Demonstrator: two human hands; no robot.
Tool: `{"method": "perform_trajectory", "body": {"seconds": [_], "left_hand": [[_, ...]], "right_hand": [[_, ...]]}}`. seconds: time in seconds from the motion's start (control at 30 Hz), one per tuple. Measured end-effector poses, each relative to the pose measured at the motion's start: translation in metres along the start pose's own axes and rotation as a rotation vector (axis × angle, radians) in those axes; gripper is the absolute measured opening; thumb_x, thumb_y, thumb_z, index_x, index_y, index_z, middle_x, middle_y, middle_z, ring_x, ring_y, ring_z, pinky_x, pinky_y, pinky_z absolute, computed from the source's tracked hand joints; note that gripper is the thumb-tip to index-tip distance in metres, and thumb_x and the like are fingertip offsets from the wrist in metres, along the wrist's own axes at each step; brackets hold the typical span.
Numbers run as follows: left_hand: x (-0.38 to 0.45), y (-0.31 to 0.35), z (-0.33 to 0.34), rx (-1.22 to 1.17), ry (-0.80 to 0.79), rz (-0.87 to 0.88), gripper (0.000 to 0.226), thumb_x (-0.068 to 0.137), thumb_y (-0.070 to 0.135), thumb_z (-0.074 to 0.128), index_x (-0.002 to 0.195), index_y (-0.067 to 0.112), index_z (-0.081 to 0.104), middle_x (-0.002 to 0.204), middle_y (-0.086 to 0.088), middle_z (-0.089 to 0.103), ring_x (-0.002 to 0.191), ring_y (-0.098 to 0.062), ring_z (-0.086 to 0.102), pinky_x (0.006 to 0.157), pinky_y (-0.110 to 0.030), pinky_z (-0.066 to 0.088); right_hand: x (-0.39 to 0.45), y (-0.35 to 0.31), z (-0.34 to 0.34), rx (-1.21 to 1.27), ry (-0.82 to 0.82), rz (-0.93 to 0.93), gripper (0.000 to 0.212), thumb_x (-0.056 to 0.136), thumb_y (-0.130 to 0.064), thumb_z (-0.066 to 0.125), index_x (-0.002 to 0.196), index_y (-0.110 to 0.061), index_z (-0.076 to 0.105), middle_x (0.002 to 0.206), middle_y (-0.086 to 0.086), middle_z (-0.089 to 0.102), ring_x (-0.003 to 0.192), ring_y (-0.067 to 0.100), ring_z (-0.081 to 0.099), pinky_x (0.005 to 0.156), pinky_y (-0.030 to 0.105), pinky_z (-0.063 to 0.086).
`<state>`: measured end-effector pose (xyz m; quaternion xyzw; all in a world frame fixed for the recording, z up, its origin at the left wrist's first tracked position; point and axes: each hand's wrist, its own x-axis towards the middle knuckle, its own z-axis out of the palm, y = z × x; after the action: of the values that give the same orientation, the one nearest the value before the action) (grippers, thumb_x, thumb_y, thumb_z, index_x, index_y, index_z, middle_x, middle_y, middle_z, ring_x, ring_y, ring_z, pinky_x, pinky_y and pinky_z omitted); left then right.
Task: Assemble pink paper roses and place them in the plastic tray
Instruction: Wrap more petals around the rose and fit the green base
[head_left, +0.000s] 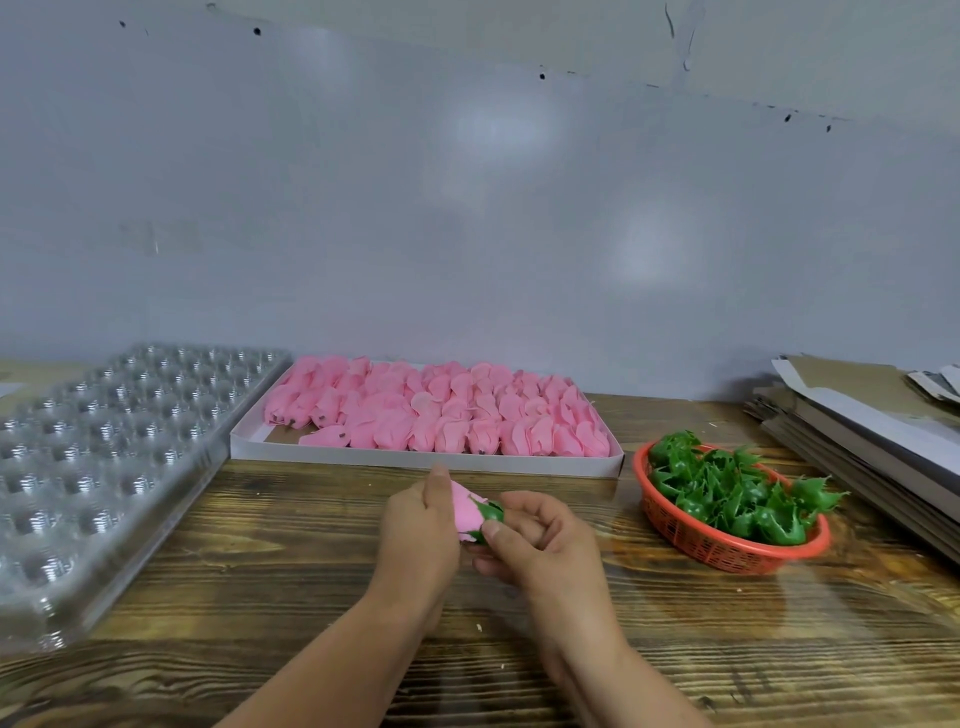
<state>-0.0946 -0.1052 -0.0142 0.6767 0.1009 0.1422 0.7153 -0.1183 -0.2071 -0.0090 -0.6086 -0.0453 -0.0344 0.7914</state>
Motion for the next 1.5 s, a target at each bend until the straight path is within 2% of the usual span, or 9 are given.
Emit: {"method": "perform_trajectory", "body": {"seconds": [0.27,0.43,0.53,0.67,0.8,1.03,1.23,1.37,1.5], "left_hand": [[-0.001,0.002,0.0,-0.01,-0.026,-0.031,0.045,0.104,0.028,0.038,0.073,0.006,0.064,0.047,0.004,0.051,0.04,-0.006,0.042,0.04,-0.021,0.03],[-0.003,0.002,0.001,-0.02,-0.049,-0.046,0.046,0.104,0.029,0.037,0.075,0.005,0.063,0.046,0.003,0.053,0.04,-0.007,0.042,0.044,-0.024,0.03],[-0.003,0.005,0.0,-0.051,-0.033,-0.083,0.044,0.104,0.028,0.037,0.08,0.002,0.062,0.056,-0.002,0.058,0.041,-0.006,0.046,0.04,-0.022,0.033],[-0.005,0.013,-0.003,-0.124,-0.015,-0.108,0.04,0.104,0.022,0.038,0.081,-0.002,0.06,0.051,-0.002,0.055,0.033,-0.001,0.045,0.033,-0.016,0.032],[-0.009,0.015,0.0,-0.131,-0.036,-0.109,0.04,0.104,0.021,0.037,0.08,0.0,0.06,0.047,0.001,0.055,0.033,-0.001,0.044,0.033,-0.015,0.03],[-0.011,0.011,0.003,0.015,-0.038,-0.054,0.042,0.104,0.028,0.036,0.075,0.009,0.059,0.056,0.001,0.053,0.047,-0.006,0.046,0.049,-0.023,0.035],[-0.009,0.009,0.003,0.051,-0.058,-0.072,0.042,0.105,0.029,0.035,0.078,0.009,0.061,0.06,0.0,0.055,0.051,-0.009,0.046,0.05,-0.025,0.034],[-0.006,0.012,0.0,0.031,-0.093,-0.001,0.051,0.101,0.045,0.032,0.082,0.012,0.066,0.068,-0.003,0.065,0.061,-0.013,0.058,0.056,-0.025,0.039],[-0.003,0.011,-0.002,0.053,-0.085,0.072,0.089,0.068,0.081,0.024,0.115,0.015,0.061,0.105,-0.005,0.068,0.097,-0.018,0.063,0.081,-0.032,0.05]], "right_hand": [[0.005,0.001,-0.003,-0.159,0.092,-0.063,0.017,0.073,0.006,0.073,0.068,-0.001,0.058,0.062,0.015,0.057,0.059,0.023,0.053,0.059,0.034,0.046],[0.002,0.001,-0.003,-0.256,0.061,-0.141,0.015,0.072,0.002,0.076,0.07,0.004,0.062,0.064,0.02,0.055,0.063,0.022,0.048,0.064,0.038,0.042],[0.0,0.0,-0.002,-0.294,0.022,-0.185,0.008,0.074,0.004,0.074,0.075,0.003,0.066,0.066,0.024,0.061,0.063,0.02,0.052,0.064,0.034,0.045],[0.0,-0.001,-0.002,-0.3,-0.02,-0.208,0.028,0.079,0.013,0.064,0.075,-0.015,0.069,0.067,-0.002,0.07,0.064,0.005,0.064,0.065,0.018,0.052],[0.003,0.001,-0.004,-0.307,0.036,-0.229,0.03,0.081,0.014,0.061,0.071,-0.013,0.069,0.064,0.001,0.07,0.06,0.006,0.064,0.06,0.016,0.052],[0.003,0.007,-0.009,-0.537,0.026,-0.37,0.02,0.082,0.008,0.062,0.079,-0.009,0.073,0.078,0.007,0.07,0.078,0.022,0.066,0.077,0.044,0.054],[0.004,0.008,-0.009,-0.58,0.044,-0.338,0.021,0.081,0.008,0.061,0.078,-0.009,0.073,0.077,0.008,0.07,0.076,0.023,0.065,0.077,0.045,0.054],[0.007,0.005,-0.005,-0.364,0.06,-0.176,0.029,0.085,0.011,0.058,0.068,-0.012,0.066,0.063,0.008,0.068,0.059,0.015,0.064,0.063,0.03,0.056],[0.01,0.001,-0.005,-0.004,0.089,0.023,0.021,0.088,0.01,0.053,0.072,0.0,0.062,0.06,0.013,0.066,0.053,0.013,0.065,0.051,0.018,0.052]]}}
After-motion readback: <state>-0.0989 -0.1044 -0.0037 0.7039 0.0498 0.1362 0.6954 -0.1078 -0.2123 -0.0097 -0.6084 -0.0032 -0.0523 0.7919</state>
